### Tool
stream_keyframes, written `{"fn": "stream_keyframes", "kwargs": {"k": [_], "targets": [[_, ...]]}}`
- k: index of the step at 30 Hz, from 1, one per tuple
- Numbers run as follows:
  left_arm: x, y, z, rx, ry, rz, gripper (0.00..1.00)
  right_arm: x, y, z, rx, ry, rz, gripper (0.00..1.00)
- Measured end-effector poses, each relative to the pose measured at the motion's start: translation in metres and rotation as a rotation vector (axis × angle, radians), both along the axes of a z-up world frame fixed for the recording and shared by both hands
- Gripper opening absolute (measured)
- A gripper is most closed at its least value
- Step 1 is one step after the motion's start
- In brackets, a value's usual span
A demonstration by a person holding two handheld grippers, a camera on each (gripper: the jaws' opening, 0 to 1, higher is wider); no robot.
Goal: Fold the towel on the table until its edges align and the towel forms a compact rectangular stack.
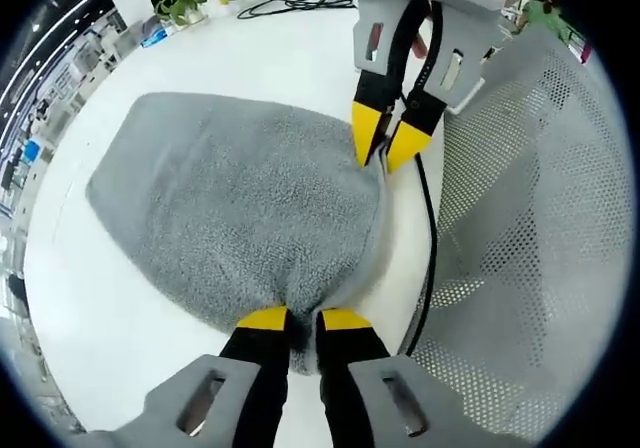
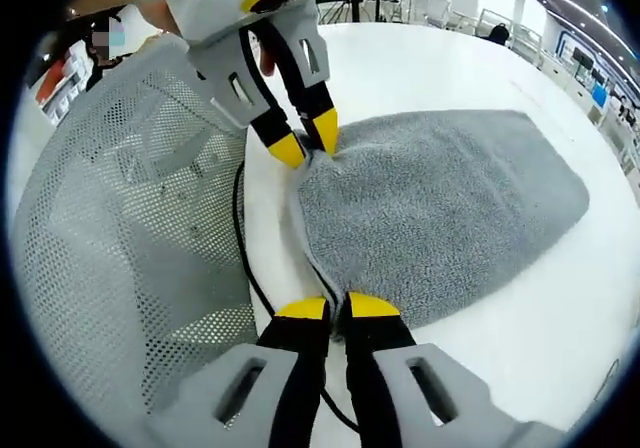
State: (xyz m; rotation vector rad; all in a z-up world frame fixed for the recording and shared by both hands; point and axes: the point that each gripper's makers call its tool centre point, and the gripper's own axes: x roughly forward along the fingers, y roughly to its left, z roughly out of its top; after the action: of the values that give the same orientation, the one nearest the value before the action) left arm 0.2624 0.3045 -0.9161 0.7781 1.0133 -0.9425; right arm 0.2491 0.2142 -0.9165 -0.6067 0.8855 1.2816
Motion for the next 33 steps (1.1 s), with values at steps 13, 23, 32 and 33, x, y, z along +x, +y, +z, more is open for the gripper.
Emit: {"fn": "stream_keyframes", "kwargs": {"k": [13, 23, 32, 33], "targets": [[0.001, 0.003, 0.002, -0.066, 0.014, 0.055, 0.09, -0.002, 0.000, 0.002, -0.008, 0.006, -0.012, 0.03], [0.000, 0.004, 0.019, -0.169, 0.038, 0.156, 0.07, -0.002, 0.002, 0.015, 0.003, -0.013, 0.012, 0.02], [-0.009, 0.003, 0.030, -0.202, 0.064, 0.156, 0.07, -0.013, 0.001, 0.031, 0.052, 0.019, 0.021, 0.02], [-0.010, 0.004, 0.031, -0.207, 0.068, 0.156, 0.07, -0.014, 0.000, 0.032, 0.057, 0.019, 0.022, 0.02]]}}
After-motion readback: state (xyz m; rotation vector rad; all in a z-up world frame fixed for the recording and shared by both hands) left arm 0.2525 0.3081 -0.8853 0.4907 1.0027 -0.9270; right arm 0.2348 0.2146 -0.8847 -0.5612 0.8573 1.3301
